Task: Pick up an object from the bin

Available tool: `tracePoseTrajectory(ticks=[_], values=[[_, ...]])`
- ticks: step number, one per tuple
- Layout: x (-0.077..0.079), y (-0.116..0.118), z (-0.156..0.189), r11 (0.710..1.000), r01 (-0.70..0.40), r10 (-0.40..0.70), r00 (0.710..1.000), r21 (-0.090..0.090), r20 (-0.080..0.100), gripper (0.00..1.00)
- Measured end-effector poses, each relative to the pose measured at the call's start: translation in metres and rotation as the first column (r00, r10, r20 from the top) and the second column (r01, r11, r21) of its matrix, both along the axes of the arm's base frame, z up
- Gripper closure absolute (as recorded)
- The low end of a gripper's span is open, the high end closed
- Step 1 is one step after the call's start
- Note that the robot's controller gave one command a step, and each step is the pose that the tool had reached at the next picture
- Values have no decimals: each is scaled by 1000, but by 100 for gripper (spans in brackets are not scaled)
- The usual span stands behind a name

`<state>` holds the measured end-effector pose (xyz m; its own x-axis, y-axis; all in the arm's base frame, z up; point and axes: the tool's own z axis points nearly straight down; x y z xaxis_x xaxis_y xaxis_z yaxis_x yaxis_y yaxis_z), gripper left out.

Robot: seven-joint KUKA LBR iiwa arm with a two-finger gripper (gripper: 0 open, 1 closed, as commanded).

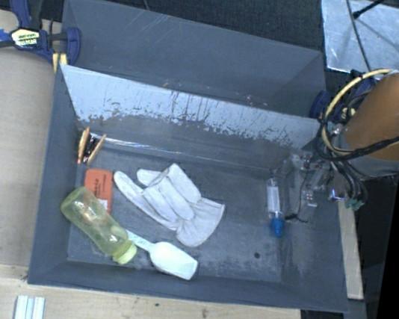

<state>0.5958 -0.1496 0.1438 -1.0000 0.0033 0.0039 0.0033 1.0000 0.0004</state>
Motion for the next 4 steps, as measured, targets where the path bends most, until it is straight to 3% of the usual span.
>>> tracePoseTrajectory(ticks=[1,2,3,4], values=[[2,1,5,1000,-3,3,1000,-1,8,0],[1,50,27,1000,13,-13,1000,-2,7,0],[-14,79,0,1000,-11,11,1000,0,12,0],[-10,104,-40,1000,13,-13,1000,-1,9,0]])
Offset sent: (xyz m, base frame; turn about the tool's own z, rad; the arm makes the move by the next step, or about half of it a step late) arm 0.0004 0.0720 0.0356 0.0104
